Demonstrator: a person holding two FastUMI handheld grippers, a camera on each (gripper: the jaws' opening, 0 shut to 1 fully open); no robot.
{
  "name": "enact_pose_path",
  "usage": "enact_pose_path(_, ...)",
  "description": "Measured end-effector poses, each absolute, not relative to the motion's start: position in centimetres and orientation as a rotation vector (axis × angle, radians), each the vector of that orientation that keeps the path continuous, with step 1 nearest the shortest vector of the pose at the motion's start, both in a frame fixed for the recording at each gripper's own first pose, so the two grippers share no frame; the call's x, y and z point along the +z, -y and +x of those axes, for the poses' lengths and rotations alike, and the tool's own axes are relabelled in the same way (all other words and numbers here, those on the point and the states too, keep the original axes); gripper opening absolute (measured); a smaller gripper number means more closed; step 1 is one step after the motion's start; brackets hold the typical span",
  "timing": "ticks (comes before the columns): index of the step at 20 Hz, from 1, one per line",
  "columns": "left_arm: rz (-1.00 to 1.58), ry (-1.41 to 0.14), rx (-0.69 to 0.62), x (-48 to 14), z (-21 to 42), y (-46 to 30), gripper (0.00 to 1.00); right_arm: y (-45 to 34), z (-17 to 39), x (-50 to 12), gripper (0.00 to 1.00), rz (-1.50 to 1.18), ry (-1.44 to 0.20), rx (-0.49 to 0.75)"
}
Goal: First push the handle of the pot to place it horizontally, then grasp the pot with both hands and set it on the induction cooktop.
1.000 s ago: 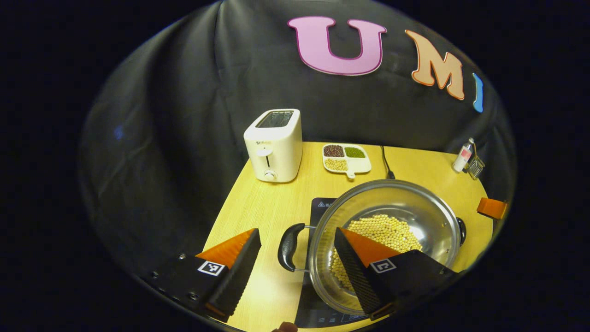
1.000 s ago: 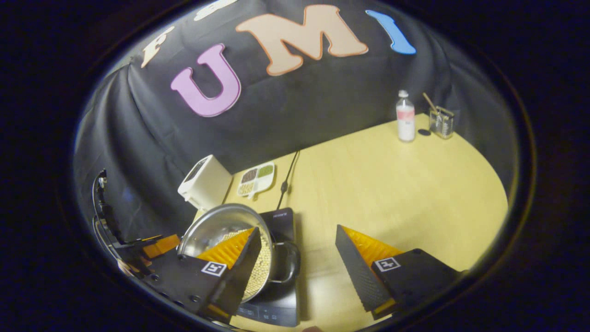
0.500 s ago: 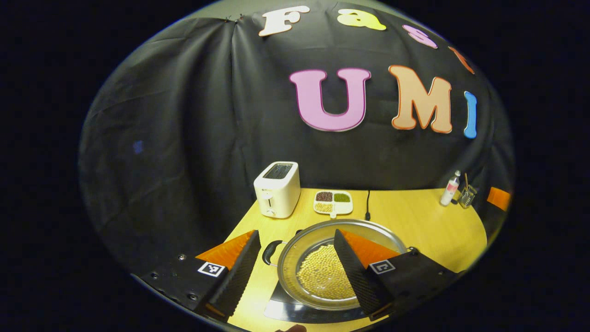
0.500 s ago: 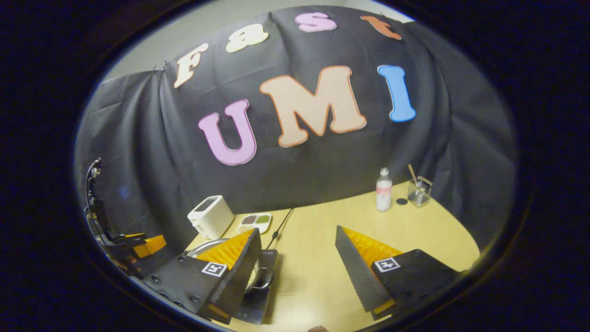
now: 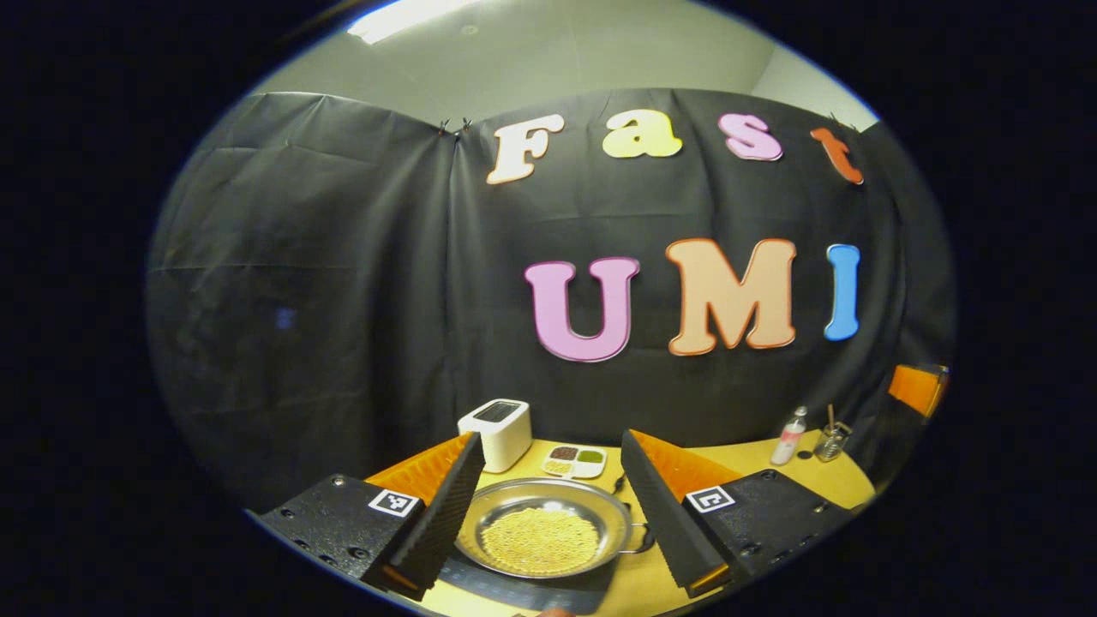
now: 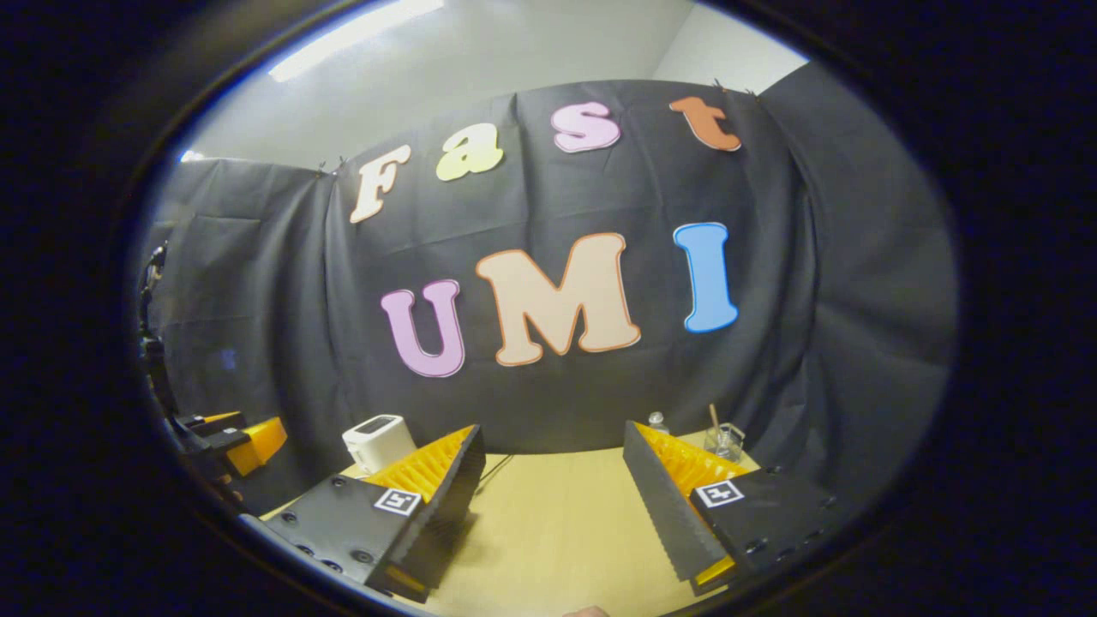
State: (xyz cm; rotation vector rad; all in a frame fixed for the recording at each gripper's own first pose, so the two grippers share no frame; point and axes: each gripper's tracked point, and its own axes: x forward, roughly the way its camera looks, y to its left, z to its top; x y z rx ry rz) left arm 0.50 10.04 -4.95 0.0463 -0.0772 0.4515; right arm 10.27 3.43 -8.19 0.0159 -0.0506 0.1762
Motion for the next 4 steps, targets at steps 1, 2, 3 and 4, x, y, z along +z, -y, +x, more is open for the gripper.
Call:
enact_pose_path(1, 0.031, 0.075, 0.453, -5.4, 0.3, -8.8, 0.97, -2.7, 9.7, -8.3, 0.91, 0.006, 0.054, 0.182)
enact_pose_path(2, 0.01, 0.073, 0.447, -6.0, 0.1, -7.5, 0.98, -2.1, 9.2, -8.1, 1.0, -0.001, 0.059, 0.189)
enact_pose_path(3, -0.011, 0.074, 0.438, -6.3, -0.1, -6.0, 0.98, -1.9, 9.0, -8.2, 0.99, -0.01, 0.063, 0.195)
enact_pose_path(4, -0.025, 0.079, 0.439, -6.6, -0.2, -4.9, 1.0, -1.3, 8.7, -8.3, 0.92, -0.02, 0.066, 0.2)
